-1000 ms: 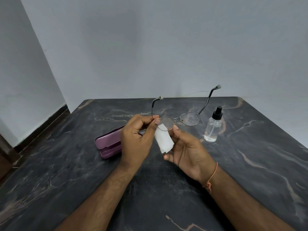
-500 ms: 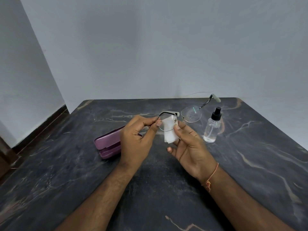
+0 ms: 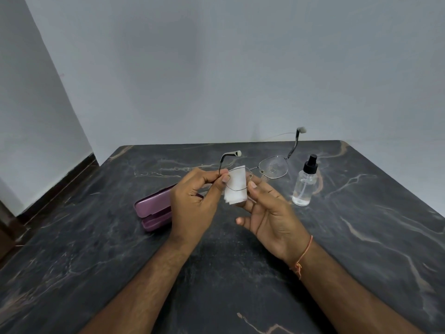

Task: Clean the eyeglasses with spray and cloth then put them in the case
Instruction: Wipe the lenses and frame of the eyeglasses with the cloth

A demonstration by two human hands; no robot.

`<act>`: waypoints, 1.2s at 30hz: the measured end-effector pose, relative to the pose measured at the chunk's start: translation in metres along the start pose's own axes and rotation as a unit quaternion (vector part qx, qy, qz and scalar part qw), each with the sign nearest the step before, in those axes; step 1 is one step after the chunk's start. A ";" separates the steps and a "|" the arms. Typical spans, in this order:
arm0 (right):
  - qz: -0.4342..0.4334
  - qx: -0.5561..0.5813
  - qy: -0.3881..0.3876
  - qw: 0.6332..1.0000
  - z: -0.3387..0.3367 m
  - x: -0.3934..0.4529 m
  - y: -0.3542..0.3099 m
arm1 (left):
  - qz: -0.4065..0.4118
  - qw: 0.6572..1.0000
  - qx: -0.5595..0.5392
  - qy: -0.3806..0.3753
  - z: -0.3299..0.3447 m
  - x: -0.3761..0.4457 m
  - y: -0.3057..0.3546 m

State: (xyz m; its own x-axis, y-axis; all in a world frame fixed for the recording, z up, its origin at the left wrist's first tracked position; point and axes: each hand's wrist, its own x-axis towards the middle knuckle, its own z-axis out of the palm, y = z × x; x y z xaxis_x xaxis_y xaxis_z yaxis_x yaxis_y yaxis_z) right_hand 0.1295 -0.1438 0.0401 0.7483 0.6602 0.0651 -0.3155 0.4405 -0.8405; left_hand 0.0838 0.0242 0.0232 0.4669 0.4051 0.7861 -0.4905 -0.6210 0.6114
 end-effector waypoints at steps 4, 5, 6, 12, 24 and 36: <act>0.032 -0.004 -0.012 0.999 -0.002 0.000 0.002 | -0.006 1.000 -0.001 -0.003 0.000 0.000 0.002; 0.039 -0.007 -0.009 0.999 -0.001 0.000 0.002 | -0.007 1.000 -0.003 -0.001 0.000 0.000 0.002; 0.045 -0.011 -0.002 0.999 -0.001 0.000 0.002 | -0.008 1.000 -0.004 0.002 -0.001 0.001 0.002; -0.004 -0.020 0.059 0.998 -0.001 0.004 0.002 | -0.007 1.000 -0.006 0.009 0.000 0.001 0.003; 0.043 -0.019 -0.007 0.999 -0.001 0.000 0.000 | -0.017 1.000 0.001 0.000 -0.001 0.000 0.001; -0.003 -0.004 -0.003 1.000 -0.004 0.002 -0.001 | -0.019 1.000 0.001 -0.012 0.001 0.000 -0.001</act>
State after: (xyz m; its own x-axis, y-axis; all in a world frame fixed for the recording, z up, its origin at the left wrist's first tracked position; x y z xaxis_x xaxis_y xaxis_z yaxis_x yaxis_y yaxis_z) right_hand 0.1337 -0.1452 0.0386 0.7470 0.6608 0.0738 -0.3059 0.4400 -0.8443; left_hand 0.0846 0.0243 0.0225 0.5036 0.4120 0.7594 -0.4707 -0.6062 0.6410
